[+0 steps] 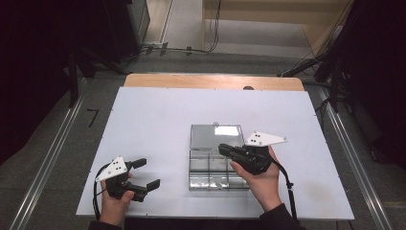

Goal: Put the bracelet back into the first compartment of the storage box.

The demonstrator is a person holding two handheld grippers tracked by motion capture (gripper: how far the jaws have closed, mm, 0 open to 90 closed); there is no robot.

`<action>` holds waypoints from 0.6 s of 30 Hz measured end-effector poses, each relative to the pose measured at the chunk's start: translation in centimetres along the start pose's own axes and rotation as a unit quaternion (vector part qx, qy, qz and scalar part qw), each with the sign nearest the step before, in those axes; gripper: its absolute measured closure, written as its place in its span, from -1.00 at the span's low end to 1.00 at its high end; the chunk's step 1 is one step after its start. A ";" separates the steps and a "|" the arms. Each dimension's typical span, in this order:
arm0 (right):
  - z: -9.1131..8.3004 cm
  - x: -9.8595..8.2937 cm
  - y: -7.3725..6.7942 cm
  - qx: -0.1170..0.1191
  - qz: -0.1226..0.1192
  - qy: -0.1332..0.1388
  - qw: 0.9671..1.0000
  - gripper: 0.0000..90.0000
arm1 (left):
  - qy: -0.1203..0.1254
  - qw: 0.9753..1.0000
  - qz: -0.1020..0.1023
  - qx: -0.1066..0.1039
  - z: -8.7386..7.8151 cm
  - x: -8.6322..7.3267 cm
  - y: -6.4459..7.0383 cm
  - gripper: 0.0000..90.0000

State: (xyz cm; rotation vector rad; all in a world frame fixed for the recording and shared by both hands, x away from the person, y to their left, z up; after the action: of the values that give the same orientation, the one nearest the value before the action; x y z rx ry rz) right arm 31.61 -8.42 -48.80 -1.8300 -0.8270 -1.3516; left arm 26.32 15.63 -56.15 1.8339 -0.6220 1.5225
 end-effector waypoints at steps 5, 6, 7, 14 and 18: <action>0.5 -0.3 -0.4 0.005 0.001 -0.004 1.000 0.86 | 0.001 1.000 -0.001 -0.001 0.0 0.0 0.0 -0.96; 0.6 -0.3 -0.4 0.005 -0.001 -0.004 1.000 0.86 | 0.001 1.000 -0.001 -0.001 0.0 0.0 0.0 -0.96; 0.6 -0.3 -0.5 0.005 0.001 -0.005 1.000 0.86 | 0.001 1.000 0.000 -0.001 0.0 0.0 0.0 -0.96; 1.2 -0.6 -0.9 0.011 0.001 -0.009 1.000 0.86 | 0.001 1.000 -0.001 -0.002 0.0 0.0 0.0 -0.96; 1.6 -0.9 -1.0 0.012 -0.001 -0.013 1.000 0.86 | 0.001 1.000 -0.001 -0.002 0.0 0.0 0.0 -0.96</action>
State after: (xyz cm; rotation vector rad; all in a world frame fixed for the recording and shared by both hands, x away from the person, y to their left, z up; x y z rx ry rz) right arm 31.39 -6.66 -49.81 -1.8323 -0.8539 -1.3172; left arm 26.32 15.61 -56.14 1.8296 -0.6216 1.5219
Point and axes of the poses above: each handheld gripper's, and its own axes: z roughly forward along the jaws, x roughly out of its top, y roughly to its right, the point moved 10 cm from there along z, roughly forward along the jaws, and after that the axes turned 13 degrees about y, right-handed, at the moved point
